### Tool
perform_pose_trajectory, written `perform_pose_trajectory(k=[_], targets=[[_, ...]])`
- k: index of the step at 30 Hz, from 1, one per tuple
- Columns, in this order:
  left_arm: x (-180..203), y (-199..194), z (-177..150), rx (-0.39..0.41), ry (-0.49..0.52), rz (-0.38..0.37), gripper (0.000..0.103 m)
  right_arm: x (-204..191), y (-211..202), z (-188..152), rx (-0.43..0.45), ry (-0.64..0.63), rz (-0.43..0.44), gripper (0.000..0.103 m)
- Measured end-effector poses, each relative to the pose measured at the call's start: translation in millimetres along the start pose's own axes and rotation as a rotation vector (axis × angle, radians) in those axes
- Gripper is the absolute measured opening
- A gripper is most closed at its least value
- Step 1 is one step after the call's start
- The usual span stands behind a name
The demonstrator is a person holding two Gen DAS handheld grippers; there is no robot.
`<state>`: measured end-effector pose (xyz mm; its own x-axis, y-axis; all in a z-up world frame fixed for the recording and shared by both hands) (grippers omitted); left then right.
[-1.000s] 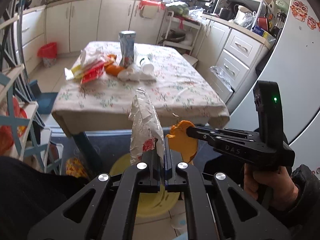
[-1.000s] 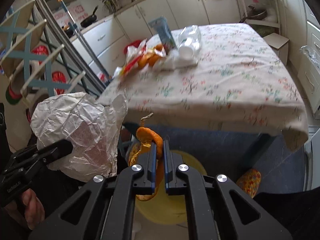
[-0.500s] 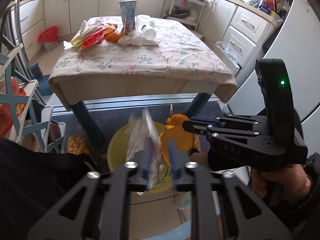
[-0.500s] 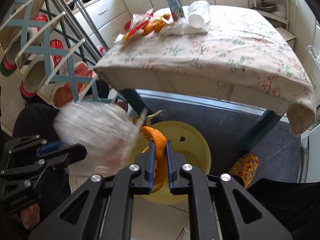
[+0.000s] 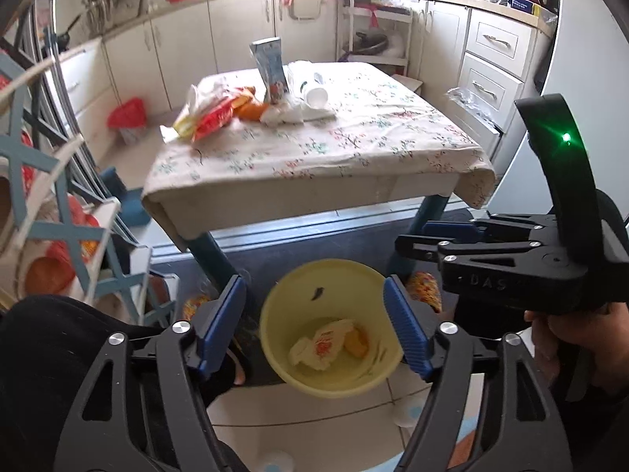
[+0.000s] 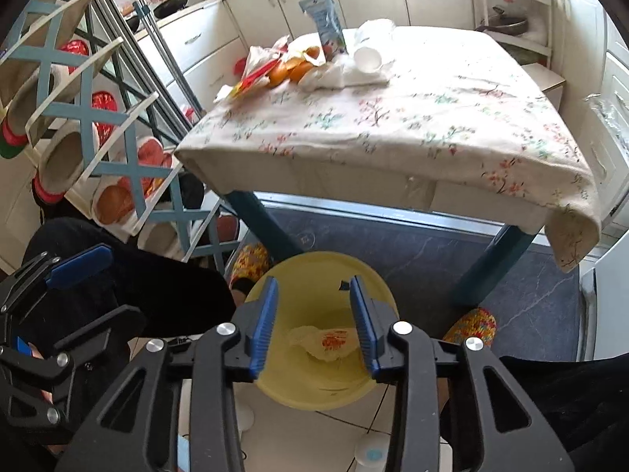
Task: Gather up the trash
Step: 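Move both tools back toward the table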
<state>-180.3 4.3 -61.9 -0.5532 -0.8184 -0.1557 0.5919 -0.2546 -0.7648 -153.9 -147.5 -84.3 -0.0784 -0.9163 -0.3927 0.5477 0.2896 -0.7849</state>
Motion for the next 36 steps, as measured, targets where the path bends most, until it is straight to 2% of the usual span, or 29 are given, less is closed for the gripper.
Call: perform_pose_trajectory(k=[22,28,36], targets=[[-6,-4,0,0.030,-0.006,0.079,0.079,-1,-10,6,0.077,-0.003,-0.009,0.044],[-19,-3,6,0.043,-0.044,0.114,0.085,-3,-11,9,0.096,0.007,-0.002,0.047],[-54,14,32,0.026,-0.094,0.170,0.085,-4,-15,21,0.117,0.030,0.016,0.050]])
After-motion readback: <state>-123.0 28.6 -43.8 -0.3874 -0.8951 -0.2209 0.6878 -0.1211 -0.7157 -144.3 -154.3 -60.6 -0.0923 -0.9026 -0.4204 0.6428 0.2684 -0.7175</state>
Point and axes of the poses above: each gripper's, at about its wrist camera, not at the fingertips, and y roughly the way its jaws point, x to its right, z to its top, the point moved 2 cm from there along y, roughly the way its jaws point, and after that the axes turned 13 degrees about y, right-handed, at the moved point
